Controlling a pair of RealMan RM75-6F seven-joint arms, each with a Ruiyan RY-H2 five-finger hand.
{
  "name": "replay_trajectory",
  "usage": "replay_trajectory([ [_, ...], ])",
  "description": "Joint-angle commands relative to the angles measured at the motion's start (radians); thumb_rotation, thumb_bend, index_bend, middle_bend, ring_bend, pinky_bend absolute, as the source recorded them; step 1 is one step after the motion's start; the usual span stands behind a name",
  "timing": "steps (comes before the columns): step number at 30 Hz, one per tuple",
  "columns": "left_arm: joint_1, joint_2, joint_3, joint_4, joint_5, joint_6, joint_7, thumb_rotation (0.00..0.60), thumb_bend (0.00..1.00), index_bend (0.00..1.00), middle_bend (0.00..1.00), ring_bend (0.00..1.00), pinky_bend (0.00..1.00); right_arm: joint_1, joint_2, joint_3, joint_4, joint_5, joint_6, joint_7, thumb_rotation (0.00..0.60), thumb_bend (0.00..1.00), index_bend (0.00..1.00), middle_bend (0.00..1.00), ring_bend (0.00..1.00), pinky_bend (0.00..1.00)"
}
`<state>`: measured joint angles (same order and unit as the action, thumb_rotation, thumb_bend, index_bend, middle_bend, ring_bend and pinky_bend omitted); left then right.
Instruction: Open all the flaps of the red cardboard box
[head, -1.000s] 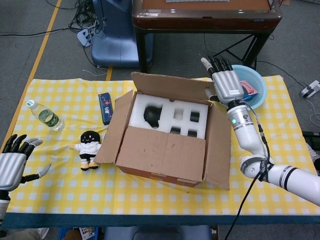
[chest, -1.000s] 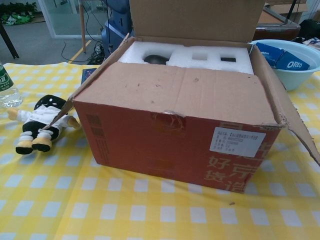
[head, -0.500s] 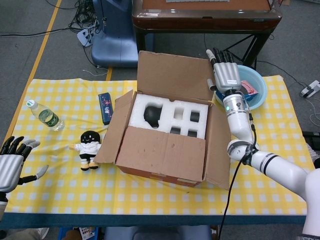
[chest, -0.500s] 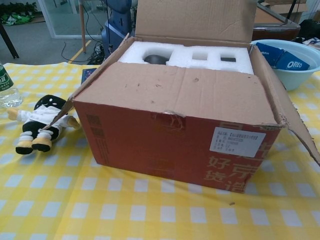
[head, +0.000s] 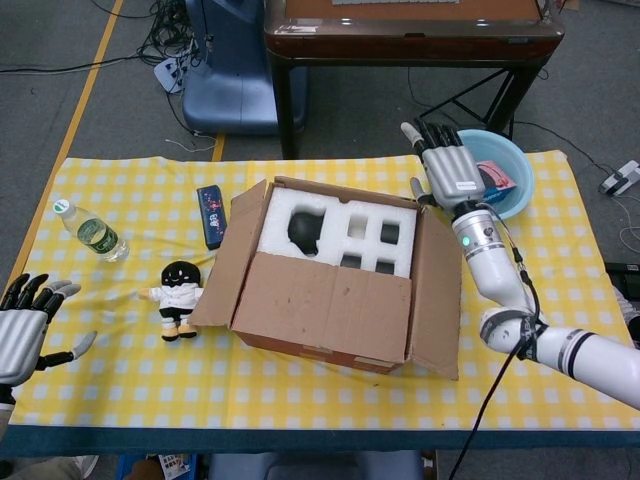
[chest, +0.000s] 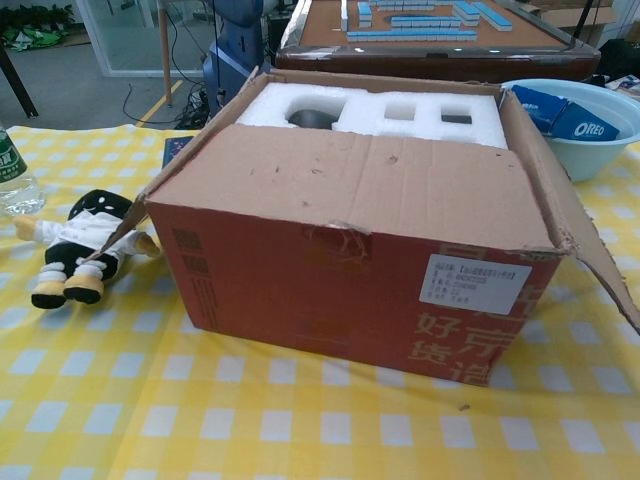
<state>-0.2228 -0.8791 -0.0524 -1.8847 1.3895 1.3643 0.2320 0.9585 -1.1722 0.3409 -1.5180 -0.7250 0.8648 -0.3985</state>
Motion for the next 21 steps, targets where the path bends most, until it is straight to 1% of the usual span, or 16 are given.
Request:
replay_trajectory([
  [1,0.001,0.001,-0.001,-0.006,0.003,0.001,0.003,0.251,0.27,0.26,0.2,0.08,0.0,-0.098,0.139,-0.051,-0.2,-0.096,0.005,0.061,0.6,0.58,0.0,0.09,0.0,0.0],
  [3,0.002,0.0,-0.001,-0.01,0.005,0.002,0.006,0.251,0.27,0.26,0.2,0.08,0.0,-0.121,0.166,-0.064,-0.249,-0.126,0.001,0.084,0.6,0.64,0.01,0.11,0.01,0.0],
  [6,0.002,0.001,0.0,-0.019,0.008,0.0,0.014,0.249,0.27,0.26,0.2,0.08,0.0,-0.149,0.201,-0.089,-0.312,-0.176,-0.02,0.116,0.6,0.78,0.08,0.16,0.04,0.0],
  [7,0.002,0.002,0.0,-0.021,0.009,0.0,0.016,0.25,0.27,0.26,0.2,0.08,0.0,-0.153,0.21,-0.096,-0.327,-0.187,-0.028,0.12,0.6,0.81,0.09,0.16,0.05,0.0],
  [8,0.002,0.002,-0.001,-0.025,0.009,0.0,0.019,0.25,0.27,0.27,0.2,0.08,0.0,-0.157,0.22,-0.105,-0.346,-0.203,-0.035,0.123,0.6,0.85,0.11,0.17,0.06,0.0],
  [12,0.006,0.002,-0.002,-0.034,0.012,0.008,0.018,0.246,0.27,0.27,0.2,0.08,0.0,-0.162,0.23,-0.138,-0.385,-0.242,-0.053,0.109,0.6,0.98,0.17,0.21,0.09,0.01],
  [14,0.008,0.003,0.0,-0.034,0.014,0.007,0.018,0.247,0.27,0.27,0.2,0.08,0.0,-0.154,0.229,-0.156,-0.397,-0.234,-0.071,0.091,0.6,1.0,0.19,0.22,0.1,0.01],
  [16,0.01,0.003,0.002,-0.033,0.015,0.006,0.016,0.249,0.27,0.27,0.2,0.08,0.0,-0.142,0.219,-0.168,-0.4,-0.223,-0.082,0.074,0.6,1.0,0.19,0.22,0.1,0.01],
  [21,0.015,0.003,0.003,-0.024,0.015,0.006,0.002,0.247,0.27,0.27,0.2,0.08,0.0,-0.12,0.18,-0.176,-0.389,-0.203,-0.084,0.059,0.6,1.0,0.21,0.22,0.1,0.01],
])
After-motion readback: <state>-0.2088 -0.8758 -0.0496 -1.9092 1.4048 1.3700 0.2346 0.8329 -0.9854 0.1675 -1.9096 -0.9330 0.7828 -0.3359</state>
